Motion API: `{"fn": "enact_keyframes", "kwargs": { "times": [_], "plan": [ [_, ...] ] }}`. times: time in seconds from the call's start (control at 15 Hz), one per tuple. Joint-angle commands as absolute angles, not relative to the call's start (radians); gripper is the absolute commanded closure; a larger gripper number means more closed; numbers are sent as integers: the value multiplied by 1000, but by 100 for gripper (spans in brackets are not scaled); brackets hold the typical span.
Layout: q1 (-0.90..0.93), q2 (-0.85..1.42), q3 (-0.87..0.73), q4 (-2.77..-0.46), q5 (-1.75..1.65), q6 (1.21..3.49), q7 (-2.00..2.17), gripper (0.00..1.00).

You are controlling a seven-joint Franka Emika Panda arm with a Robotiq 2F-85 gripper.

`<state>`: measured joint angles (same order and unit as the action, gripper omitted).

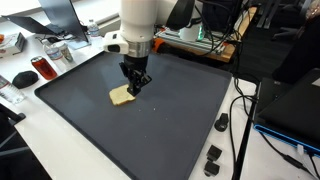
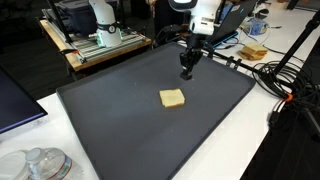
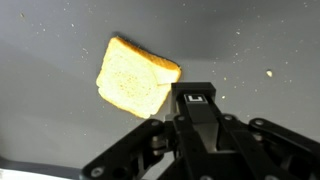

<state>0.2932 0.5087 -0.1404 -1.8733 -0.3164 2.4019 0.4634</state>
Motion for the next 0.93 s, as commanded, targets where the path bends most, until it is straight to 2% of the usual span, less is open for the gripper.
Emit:
{"fn": "enact_keyframes", "kwargs": {
  "times": [0.0,0.33,0.87],
  "plan": [
    [354,529,-169,-1792,-394,2254,626,95],
    [350,558,-147,-1715,-449,2117,710,95],
    [332,627,-147,-1622,-571,2030,679,95]
  ]
}}
